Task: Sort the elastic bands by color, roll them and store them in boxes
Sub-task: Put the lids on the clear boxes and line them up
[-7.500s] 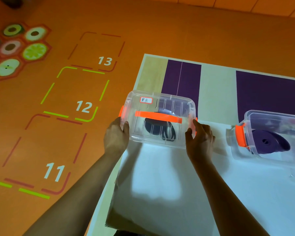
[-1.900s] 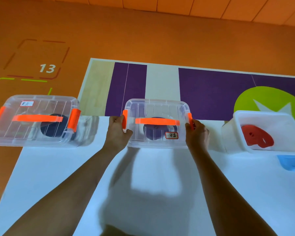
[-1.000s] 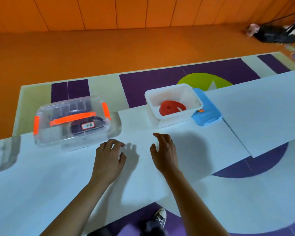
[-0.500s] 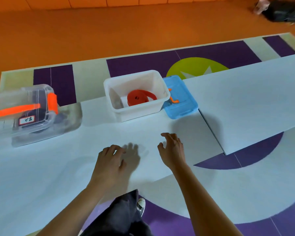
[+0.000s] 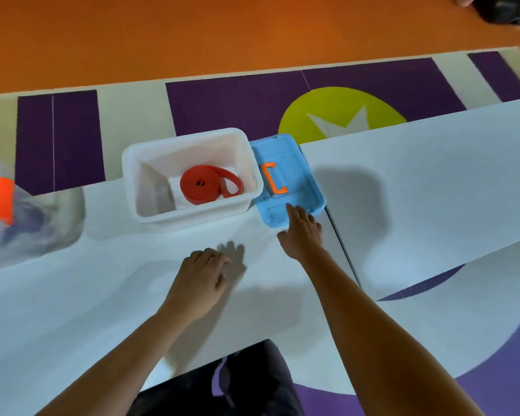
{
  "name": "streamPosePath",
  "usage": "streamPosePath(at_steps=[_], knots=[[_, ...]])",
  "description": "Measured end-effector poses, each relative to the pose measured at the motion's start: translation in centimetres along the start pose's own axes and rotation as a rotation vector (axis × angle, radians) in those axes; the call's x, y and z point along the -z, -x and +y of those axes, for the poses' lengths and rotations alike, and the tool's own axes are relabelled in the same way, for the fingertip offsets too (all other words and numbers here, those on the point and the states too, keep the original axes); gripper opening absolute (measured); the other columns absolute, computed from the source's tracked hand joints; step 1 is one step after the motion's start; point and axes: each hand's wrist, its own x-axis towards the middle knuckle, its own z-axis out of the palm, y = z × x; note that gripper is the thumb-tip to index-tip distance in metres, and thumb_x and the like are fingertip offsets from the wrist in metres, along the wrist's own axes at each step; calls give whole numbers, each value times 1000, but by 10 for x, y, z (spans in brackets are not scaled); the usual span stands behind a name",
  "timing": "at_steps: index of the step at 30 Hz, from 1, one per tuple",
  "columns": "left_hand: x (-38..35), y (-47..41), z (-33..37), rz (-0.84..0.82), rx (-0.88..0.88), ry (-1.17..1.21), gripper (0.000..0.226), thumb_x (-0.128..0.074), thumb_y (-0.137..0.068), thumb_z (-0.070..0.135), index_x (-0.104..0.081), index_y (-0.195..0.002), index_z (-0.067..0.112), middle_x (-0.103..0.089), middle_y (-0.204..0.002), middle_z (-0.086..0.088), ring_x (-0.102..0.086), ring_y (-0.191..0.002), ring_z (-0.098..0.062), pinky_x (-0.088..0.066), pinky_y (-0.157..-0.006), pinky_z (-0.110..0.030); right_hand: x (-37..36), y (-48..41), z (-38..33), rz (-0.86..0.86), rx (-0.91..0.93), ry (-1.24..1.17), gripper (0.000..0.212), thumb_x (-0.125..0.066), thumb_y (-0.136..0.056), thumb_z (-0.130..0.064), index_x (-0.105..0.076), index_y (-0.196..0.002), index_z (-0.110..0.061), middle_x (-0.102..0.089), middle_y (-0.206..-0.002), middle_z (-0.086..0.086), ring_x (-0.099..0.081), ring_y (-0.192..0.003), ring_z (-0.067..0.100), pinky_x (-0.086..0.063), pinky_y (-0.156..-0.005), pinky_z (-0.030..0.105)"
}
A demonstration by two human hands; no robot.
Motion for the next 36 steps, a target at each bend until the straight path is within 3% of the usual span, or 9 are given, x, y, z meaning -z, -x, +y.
streamPosePath(at_steps=[4,7,15,21,23,27,29,33,36], knots=[[0,-15,18,36,11,24,30,-67,-89,15,-68,-118,19,-66,-115,-1,-61,-106,-26,-51,-93,-40,-5,-27,36,-50,57,147,85,-58,-97,-38,-7,-163,-24,-8,-171,7,-5,-158,26,-3,-128,51],[-11,-17,34,41,71,27,30,-66,-90,16,-67,-119,20,-66,-117,0,-60,-109,-27,-50,-96,-41,-13,-37,54,-143,80,286,84,-58,-97,-39,-8,-163,-24,-9,-170,5,-5,-158,26,2,-126,57],[-51,-3,82,-28,241,52,38,-63,-93,22,-62,-131,20,-61,-128,1,-56,-116,-26,-45,-102,-35,-38,35,21,-273,195,272,62,-46,-101,-38,-28,-156,-14,-31,-159,15,-24,-149,40,-14,-121,57],[-81,0,92,-84,325,5,56,-73,-80,18,-60,-135,15,-61,-137,-11,-68,-96,-40,-58,-80,-45,-49,66,30,-503,362,-114,44,-49,-100,-29,-50,-143,-24,-61,-139,6,-54,-129,33,-42,-108,44],[-92,6,93,-124,333,-45,60,-77,-76,13,-62,-134,17,-58,-142,-13,-70,-96,-41,-60,-74,-47,-40,54,50,-484,316,-256,35,-50,-101,-24,-60,-134,-20,-66,-131,6,-60,-122,30,-48,-102,40],[-96,14,101,-154,373,-74,60,-63,-94,30,-43,-150,27,-22,-168,-3,-47,-138,-33,-48,-105,-47,-11,9,85,-148,204,-305,37,-56,-97,-22,-60,-134,-19,-61,-134,6,-54,-128,29,-44,-108,42],[-93,14,101,-111,450,-32,57,-61,-95,33,-45,-149,28,-15,-169,-6,-44,-139,-33,-46,-107,-46,3,-14,97,-28,165,-184,50,-57,-97,-26,-48,-145,-20,-49,-148,5,-42,-138,30,-34,-115,44],[-92,14,95,-134,626,200,59,-63,-95,25,-42,-150,27,-30,-161,-12,-46,-137,-31,-41,-112,-42,10,-39,108,-160,99,-77,72,-56,-96,-32,-24,-159,-19,-29,-164,5,-28,-149,33,-24,-119,46],[-88,10,98,-109,651,462,54,-57,-99,14,-42,-151,19,-44,-151,-4,-47,-134,-24,-37,-110,-33,-2,-39,109,-164,47,-205,65,-59,-92,-32,-39,-151,-15,-44,-153,11,-40,-140,35,-34,-114,43]])
